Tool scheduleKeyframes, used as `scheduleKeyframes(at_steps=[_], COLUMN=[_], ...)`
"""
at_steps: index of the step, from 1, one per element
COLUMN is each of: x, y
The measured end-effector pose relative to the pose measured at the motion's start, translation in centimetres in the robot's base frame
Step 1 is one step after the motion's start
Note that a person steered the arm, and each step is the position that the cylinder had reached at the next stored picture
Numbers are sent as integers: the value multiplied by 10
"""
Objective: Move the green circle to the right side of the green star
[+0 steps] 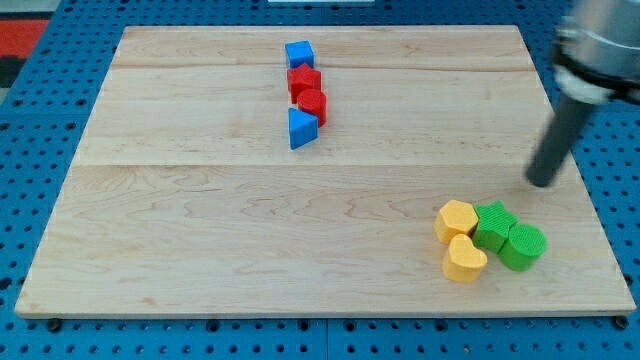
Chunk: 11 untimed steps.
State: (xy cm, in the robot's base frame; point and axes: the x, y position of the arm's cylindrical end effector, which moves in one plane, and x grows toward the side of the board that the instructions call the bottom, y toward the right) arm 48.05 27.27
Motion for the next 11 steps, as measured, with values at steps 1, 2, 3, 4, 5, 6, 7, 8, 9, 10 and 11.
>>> scheduleKeyframes(at_steps=[1,2,3,4,5,6,7,8,9,10,11], x=[58,111,113,118,114,108,107,99,95,95,95], y=[26,17,-44,-58,-99,-89,-75,-75,-68,-64,-64])
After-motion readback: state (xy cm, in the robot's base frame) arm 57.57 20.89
